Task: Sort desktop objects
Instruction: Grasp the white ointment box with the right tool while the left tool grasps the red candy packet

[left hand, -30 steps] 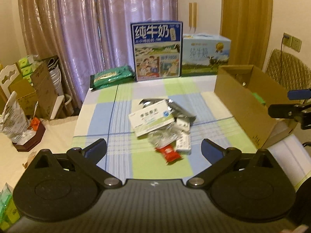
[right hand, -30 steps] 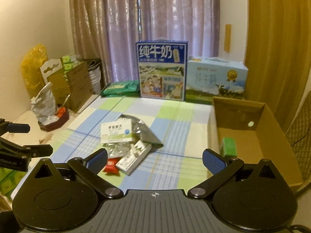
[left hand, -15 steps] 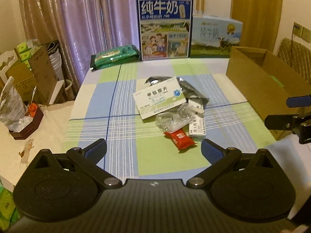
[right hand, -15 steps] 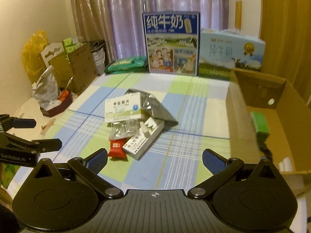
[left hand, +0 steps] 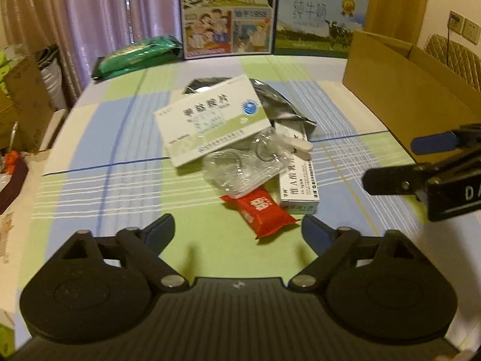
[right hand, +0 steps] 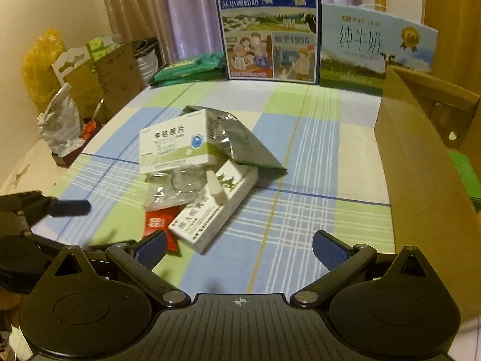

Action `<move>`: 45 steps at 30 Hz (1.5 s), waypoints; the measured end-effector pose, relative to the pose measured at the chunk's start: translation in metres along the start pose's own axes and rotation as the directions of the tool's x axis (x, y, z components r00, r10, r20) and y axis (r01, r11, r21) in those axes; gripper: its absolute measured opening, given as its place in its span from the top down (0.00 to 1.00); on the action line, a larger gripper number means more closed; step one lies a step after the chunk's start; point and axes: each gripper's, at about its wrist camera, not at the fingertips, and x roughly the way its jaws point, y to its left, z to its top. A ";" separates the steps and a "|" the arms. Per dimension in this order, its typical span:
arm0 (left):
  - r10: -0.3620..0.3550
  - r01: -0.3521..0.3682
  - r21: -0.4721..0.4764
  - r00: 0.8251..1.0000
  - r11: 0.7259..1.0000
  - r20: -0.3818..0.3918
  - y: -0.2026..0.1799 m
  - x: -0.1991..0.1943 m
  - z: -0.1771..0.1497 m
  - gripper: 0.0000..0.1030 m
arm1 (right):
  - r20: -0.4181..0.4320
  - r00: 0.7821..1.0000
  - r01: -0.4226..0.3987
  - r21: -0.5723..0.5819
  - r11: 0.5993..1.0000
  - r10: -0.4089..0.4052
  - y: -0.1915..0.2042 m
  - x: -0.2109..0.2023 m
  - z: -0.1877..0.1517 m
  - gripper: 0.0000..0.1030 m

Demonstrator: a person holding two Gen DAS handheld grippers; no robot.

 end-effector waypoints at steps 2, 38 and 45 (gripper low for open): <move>-0.013 0.013 0.016 1.000 1.000 -0.005 -0.003 0.010 0.002 0.24 | -0.005 1.000 -0.007 0.010 1.000 0.007 -0.003 0.007 0.001 0.02; 0.018 -0.016 0.117 1.000 0.993 -0.013 0.025 0.012 0.004 0.42 | -0.114 0.987 -0.106 0.061 0.992 0.113 0.020 0.076 0.015 0.33; -0.021 0.024 0.128 0.999 0.992 -0.026 0.016 0.013 0.005 0.32 | -0.156 0.983 -0.088 0.044 0.995 0.094 0.012 0.084 0.016 0.55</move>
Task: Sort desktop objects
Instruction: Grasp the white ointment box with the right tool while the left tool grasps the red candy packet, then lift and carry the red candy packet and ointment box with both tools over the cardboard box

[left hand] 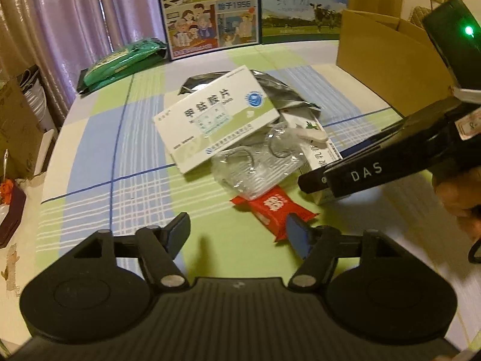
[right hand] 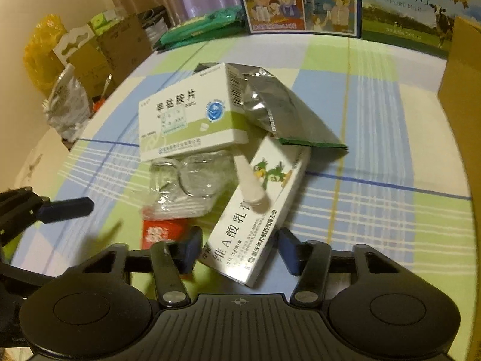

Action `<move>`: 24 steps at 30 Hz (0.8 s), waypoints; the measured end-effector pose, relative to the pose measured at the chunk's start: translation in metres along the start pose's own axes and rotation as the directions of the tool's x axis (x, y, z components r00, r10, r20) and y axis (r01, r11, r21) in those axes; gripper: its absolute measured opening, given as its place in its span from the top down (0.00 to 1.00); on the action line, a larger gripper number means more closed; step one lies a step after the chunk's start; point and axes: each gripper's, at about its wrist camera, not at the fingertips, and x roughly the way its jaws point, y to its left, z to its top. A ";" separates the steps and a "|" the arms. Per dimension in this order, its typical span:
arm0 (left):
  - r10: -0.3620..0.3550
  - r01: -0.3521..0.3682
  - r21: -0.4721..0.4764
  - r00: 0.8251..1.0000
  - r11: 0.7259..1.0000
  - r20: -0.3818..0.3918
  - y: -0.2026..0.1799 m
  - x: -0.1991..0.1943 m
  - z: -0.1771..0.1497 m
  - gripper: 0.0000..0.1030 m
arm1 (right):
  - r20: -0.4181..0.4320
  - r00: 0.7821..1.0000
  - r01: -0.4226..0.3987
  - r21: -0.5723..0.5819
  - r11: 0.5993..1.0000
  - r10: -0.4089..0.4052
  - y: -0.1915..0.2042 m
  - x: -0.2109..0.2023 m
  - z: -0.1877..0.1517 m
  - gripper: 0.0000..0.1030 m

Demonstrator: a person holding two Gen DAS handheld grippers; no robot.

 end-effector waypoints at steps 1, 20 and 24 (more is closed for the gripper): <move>-0.006 0.006 -0.008 1.000 1.000 0.000 -0.002 0.002 0.001 0.29 | -0.003 1.000 0.011 -0.010 1.000 -0.011 0.000 -0.002 0.000 0.57; -0.019 0.014 -0.107 0.999 0.994 -0.047 -0.013 0.040 0.006 0.74 | -0.024 0.996 0.083 -0.010 0.996 -0.084 -0.028 -0.045 -0.032 0.65; -0.064 0.055 -0.108 0.994 0.993 -0.084 -0.017 0.027 -0.001 0.75 | -0.026 0.996 0.083 -0.009 0.997 -0.083 -0.029 -0.054 -0.043 0.65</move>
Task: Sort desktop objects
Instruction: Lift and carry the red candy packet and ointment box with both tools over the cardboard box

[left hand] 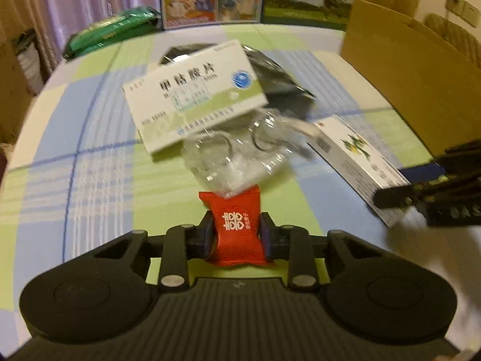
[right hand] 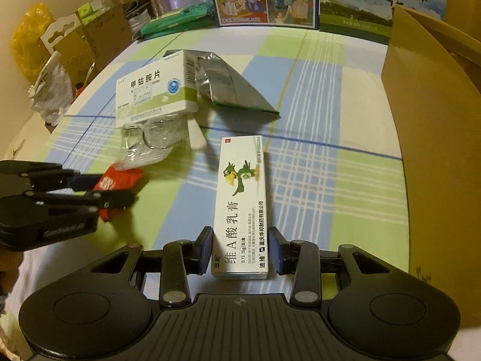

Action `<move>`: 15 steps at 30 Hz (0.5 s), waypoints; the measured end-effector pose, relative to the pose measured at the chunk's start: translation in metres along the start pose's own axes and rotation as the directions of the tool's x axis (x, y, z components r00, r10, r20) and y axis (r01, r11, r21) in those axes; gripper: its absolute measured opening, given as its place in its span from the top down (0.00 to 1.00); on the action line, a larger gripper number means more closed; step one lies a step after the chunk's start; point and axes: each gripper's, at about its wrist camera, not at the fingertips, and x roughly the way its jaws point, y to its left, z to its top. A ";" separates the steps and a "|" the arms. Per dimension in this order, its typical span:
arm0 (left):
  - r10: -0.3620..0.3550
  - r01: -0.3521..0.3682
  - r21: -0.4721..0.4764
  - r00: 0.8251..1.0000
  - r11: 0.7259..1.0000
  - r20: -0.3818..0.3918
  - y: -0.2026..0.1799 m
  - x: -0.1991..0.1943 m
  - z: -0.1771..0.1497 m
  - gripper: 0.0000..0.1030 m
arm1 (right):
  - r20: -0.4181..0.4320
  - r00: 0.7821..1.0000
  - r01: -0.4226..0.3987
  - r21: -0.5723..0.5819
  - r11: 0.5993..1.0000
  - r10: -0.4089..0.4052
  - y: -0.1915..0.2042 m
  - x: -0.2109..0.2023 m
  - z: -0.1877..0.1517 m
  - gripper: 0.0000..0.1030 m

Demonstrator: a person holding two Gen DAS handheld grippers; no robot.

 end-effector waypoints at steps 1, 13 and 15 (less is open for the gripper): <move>-0.012 0.012 0.012 1.000 1.000 -0.006 -0.003 -0.005 -0.004 0.75 | 0.001 1.000 0.000 -0.001 1.000 0.000 0.001 -0.003 -0.003 0.65; -0.052 0.052 0.153 0.999 0.987 -0.003 -0.046 -0.040 -0.044 0.66 | 0.010 1.000 -0.001 -0.016 1.000 0.001 0.011 -0.030 -0.062 0.58; -0.031 0.031 0.159 1.000 0.987 0.002 -0.046 -0.037 -0.044 0.61 | 0.014 1.000 0.005 -0.020 1.000 -0.005 0.011 -0.027 -0.061 0.53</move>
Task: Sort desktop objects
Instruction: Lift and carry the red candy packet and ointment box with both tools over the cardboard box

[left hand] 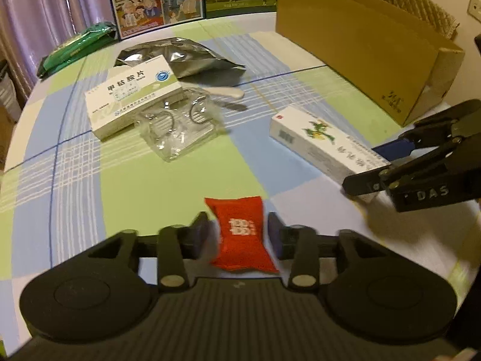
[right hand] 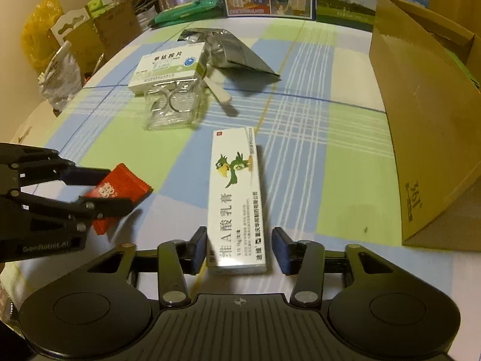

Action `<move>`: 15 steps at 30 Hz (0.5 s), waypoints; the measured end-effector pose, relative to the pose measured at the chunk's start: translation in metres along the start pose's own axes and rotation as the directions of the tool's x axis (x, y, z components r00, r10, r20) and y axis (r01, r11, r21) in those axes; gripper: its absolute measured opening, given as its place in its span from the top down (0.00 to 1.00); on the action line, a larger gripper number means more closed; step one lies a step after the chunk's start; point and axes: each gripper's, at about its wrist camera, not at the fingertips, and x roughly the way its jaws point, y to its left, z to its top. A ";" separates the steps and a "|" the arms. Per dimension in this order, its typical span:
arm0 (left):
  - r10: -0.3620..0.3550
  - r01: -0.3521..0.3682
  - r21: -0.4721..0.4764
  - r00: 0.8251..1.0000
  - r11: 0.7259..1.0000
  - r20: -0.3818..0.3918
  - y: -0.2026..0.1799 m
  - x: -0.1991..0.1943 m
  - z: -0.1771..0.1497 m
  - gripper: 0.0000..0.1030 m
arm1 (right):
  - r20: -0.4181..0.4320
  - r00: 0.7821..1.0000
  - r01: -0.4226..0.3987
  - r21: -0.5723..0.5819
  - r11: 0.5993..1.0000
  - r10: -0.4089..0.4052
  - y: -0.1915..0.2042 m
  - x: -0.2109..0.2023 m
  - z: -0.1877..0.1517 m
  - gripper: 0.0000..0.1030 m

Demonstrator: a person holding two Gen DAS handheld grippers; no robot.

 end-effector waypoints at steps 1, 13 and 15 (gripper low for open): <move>0.002 -0.002 -0.003 1.000 1.000 0.001 0.002 0.002 0.001 0.61 | 0.002 1.000 0.005 -0.002 1.000 -0.005 0.000 0.001 0.001 0.52; -0.011 0.011 0.019 1.000 1.000 -0.009 -0.002 0.002 -0.002 0.76 | 0.033 0.999 0.000 0.000 1.000 0.000 0.005 0.006 0.010 0.50; -0.011 0.011 0.023 1.000 1.000 0.000 -0.003 0.001 0.000 0.76 | 0.037 0.999 -0.001 0.001 1.000 0.001 0.003 0.007 0.011 0.50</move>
